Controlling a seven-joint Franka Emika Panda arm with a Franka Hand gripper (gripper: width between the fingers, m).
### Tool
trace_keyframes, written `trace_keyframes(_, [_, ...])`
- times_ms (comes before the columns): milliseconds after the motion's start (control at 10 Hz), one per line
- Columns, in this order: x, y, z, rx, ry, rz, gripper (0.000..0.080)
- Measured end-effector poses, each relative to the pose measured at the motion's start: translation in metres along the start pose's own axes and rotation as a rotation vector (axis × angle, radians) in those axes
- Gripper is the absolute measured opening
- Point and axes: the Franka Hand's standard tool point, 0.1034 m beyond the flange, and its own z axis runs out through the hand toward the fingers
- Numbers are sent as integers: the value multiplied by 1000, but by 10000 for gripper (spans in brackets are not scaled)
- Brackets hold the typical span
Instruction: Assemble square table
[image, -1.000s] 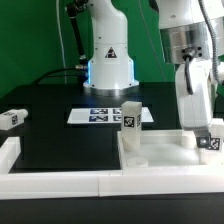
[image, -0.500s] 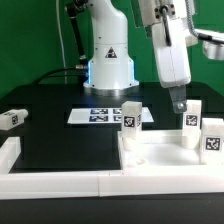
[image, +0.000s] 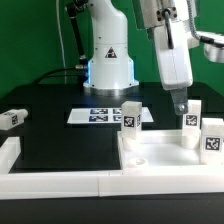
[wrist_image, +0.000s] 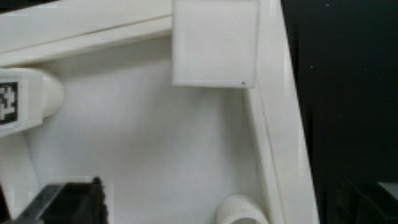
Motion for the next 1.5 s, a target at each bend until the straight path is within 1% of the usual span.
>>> trace_keyframes(100, [15,4,-9,29,-1,-80,649])
trace_keyframes(200, [31,11,-22,35,-4,-130,649])
trace_keyframes(300, [45,14,-30,42,1,-198,649])
trace_keyframes(400, [52,15,-30,45,9,-230,649])
trace_keyframes(600, [50,15,-28,42,12,-343,649])
trace_keyframes(900, [54,15,-28,40,19,-593,649])
trace_keyframes(1000, [73,21,-31,55,25,-772,649])
trace_keyframes(1100, [99,33,-35,53,24,-873,649])
trace_keyframes(1200, [125,43,-39,40,14,-972,649])
trace_keyframes(1300, [149,49,-42,37,15,-1043,649])
trace_keyframes(1400, [165,51,-41,46,41,-1048,649])
trace_keyframes(1500, [162,53,-40,38,32,-1033,649])
